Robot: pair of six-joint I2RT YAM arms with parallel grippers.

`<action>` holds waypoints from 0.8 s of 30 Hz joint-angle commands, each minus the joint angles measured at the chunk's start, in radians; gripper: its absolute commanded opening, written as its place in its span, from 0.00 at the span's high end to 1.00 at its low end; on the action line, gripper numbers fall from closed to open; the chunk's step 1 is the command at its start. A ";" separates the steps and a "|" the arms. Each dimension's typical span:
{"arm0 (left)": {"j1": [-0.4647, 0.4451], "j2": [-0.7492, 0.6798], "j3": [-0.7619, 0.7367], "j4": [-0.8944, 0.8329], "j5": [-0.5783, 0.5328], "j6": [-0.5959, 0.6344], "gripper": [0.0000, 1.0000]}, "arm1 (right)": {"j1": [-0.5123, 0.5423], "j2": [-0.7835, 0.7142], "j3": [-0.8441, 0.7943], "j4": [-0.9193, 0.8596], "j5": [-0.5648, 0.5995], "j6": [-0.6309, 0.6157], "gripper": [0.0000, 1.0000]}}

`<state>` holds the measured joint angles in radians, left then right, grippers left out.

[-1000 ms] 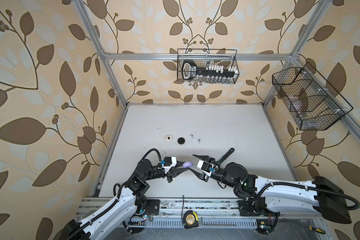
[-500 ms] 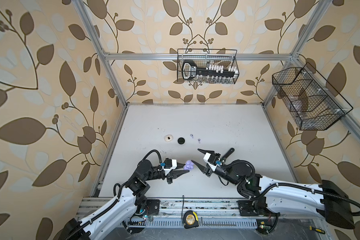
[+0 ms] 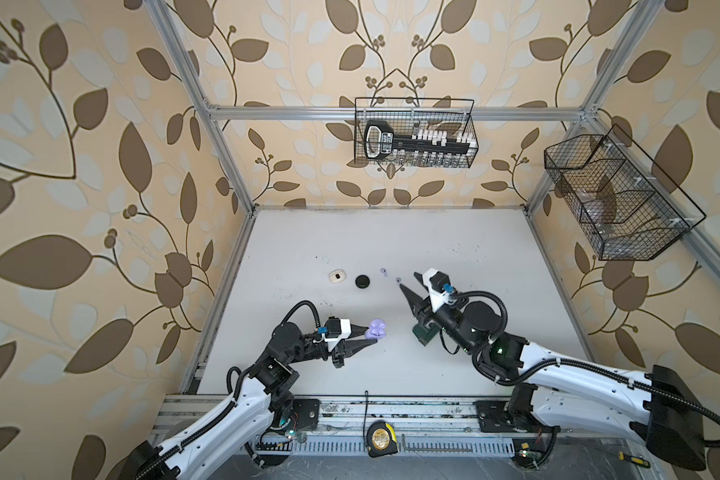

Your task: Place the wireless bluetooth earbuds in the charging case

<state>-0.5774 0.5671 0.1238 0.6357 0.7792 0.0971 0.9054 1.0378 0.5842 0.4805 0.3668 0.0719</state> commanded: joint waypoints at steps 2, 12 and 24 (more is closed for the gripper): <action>-0.009 -0.024 -0.031 0.111 -0.118 -0.062 1.00 | -0.161 0.097 0.107 -0.267 -0.028 0.313 0.54; 0.023 0.046 -0.088 0.314 -0.169 -0.132 1.00 | -0.286 0.615 0.472 -0.662 -0.186 0.349 0.48; 0.057 -0.034 -0.129 0.354 -0.124 -0.140 1.00 | -0.288 0.948 0.771 -0.877 -0.203 0.312 0.50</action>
<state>-0.5285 0.5678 0.0032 0.9478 0.6285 -0.0517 0.6193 1.9556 1.3037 -0.3084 0.1566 0.3946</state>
